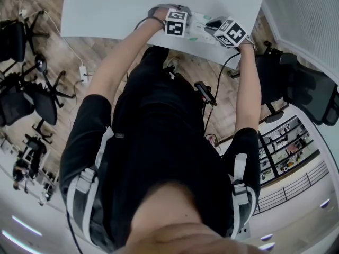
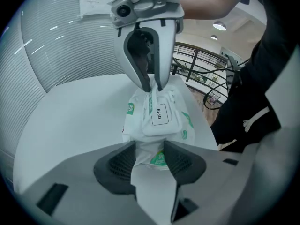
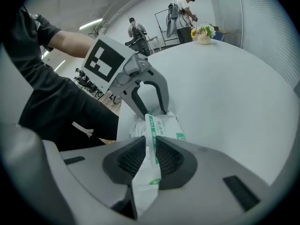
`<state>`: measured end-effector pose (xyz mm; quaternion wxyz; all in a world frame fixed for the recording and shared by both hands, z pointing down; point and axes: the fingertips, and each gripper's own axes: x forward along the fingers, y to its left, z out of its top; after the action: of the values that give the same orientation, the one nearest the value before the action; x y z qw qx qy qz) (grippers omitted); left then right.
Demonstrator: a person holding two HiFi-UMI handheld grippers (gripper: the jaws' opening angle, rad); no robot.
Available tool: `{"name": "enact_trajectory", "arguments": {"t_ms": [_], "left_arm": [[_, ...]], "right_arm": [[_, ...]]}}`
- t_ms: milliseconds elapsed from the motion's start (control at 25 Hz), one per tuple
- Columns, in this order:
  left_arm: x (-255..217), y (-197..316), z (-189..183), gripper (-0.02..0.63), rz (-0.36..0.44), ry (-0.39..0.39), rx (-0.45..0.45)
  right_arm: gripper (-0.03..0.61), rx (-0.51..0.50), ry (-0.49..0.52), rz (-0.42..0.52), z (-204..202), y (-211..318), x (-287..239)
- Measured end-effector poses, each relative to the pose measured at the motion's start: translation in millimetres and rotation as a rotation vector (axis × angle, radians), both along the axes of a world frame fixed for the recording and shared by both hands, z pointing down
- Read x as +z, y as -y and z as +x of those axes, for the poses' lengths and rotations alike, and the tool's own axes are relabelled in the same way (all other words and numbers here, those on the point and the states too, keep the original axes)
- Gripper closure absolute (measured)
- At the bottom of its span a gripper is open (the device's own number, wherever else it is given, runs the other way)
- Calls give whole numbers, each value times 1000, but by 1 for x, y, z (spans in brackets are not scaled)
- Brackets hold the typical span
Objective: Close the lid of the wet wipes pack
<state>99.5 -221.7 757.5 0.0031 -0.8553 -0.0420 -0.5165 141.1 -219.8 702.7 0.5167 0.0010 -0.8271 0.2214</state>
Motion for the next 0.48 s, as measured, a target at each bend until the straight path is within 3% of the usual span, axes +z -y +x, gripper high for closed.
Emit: {"name": "enact_trajectory", "arguments": {"t_ms": [320, 480], "left_arm": [[0, -2, -1, 416, 14, 8, -7], [1, -1, 1, 416, 20, 8, -11]], "right_arm": [[466, 16, 3, -48, -6, -30, 19], [483, 46, -16, -15, -3, -29, 28]]}}
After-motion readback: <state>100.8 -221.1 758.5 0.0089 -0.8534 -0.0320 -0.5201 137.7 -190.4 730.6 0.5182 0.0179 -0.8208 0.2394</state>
